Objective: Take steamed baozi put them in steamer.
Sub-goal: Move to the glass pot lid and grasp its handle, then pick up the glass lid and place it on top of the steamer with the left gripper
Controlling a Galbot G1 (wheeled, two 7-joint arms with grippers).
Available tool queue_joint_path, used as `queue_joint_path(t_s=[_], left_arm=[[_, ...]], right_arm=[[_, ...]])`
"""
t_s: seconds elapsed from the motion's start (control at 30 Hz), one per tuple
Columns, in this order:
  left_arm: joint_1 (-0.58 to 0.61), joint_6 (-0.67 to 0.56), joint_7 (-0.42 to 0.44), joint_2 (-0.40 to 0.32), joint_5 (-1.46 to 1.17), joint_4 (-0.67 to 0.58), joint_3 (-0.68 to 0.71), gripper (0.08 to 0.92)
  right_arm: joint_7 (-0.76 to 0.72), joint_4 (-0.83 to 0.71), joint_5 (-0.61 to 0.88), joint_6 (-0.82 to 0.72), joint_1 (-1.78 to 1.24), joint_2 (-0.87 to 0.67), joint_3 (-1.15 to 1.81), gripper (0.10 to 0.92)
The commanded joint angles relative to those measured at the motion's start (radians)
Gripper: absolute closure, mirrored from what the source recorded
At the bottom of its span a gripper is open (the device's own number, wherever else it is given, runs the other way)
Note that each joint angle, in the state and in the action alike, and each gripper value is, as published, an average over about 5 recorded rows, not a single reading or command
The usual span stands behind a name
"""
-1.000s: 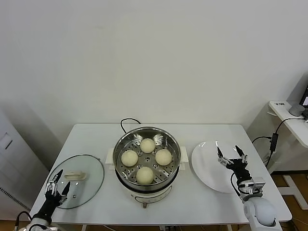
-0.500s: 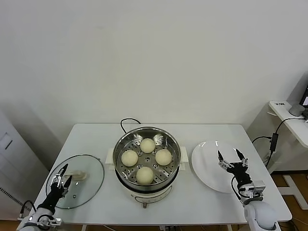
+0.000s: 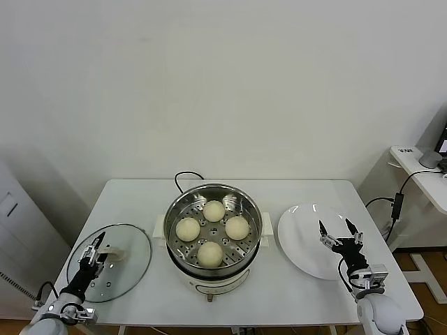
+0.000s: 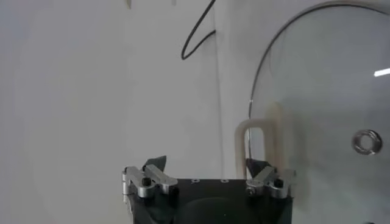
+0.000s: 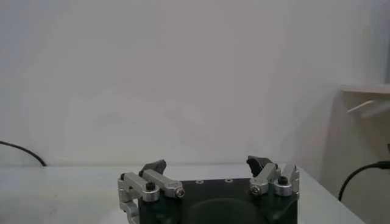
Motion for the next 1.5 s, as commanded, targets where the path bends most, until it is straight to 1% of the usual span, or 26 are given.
queue_joint_path(t_s=[0.03, 0.2, 0.33, 0.53, 0.67, 0.73, 0.83, 1.03, 1.13, 1.2, 1.37, 1.5], left_arm=[[-0.012, -0.012, -0.007, 0.001, 0.007, -0.005, -0.004, 0.354], [-0.006, -0.015, 0.002, 0.015, -0.022, -0.042, -0.014, 0.493], [0.0, -0.014, 0.035, 0.044, -0.064, -0.101, -0.031, 0.614], [0.0, 0.016, 0.122, 0.109, -0.193, -0.211, -0.047, 0.788], [-0.017, 0.065, 0.196, 0.156, -0.278, -0.271, -0.047, 0.88], [-0.026, 0.094, 0.228, 0.174, -0.309, -0.296, -0.043, 0.896], [-0.028, 0.157, 0.273, 0.19, -0.343, -0.349, -0.026, 0.897], [-0.012, 0.302, 0.358, 0.191, -0.356, -0.526, 0.041, 0.897], [-0.013, 0.352, 0.388, 0.191, -0.333, -0.591, 0.086, 0.897], [-0.016, 0.39, 0.399, 0.192, -0.309, -0.622, 0.124, 0.897], [-0.037, 0.541, 0.408, 0.195, -0.231, -0.679, 0.267, 0.897], [-0.066, 0.626, 0.42, 0.179, -0.154, -0.704, 0.363, 0.897]], right_arm=[[-0.001, -0.001, -0.003, -0.003, 0.002, 0.003, 0.0, 0.203], [-0.001, 0.0, -0.003, -0.004, 0.003, 0.002, -0.003, 0.203], [-0.001, 0.002, -0.002, -0.006, 0.003, 0.0, -0.002, 0.203], [-0.001, 0.012, 0.0, -0.009, 0.003, -0.001, -0.002, 0.203], [-0.001, 0.026, 0.003, -0.011, 0.0, -0.005, -0.002, 0.203], [-0.001, 0.03, 0.005, -0.011, -0.002, -0.007, -0.001, 0.203], [-0.001, 0.034, 0.006, -0.011, -0.005, -0.007, 0.002, 0.203], [-0.001, 0.042, 0.009, -0.012, -0.005, -0.006, 0.002, 0.203], [-0.001, 0.042, 0.01, -0.014, 0.0, -0.009, -0.001, 0.203], [-0.001, 0.042, 0.011, -0.015, 0.003, -0.01, -0.004, 0.203], [0.0, 0.04, 0.012, -0.016, 0.009, -0.011, -0.008, 0.203], [-0.001, 0.036, 0.012, -0.016, 0.01, -0.011, -0.01, 0.203]])
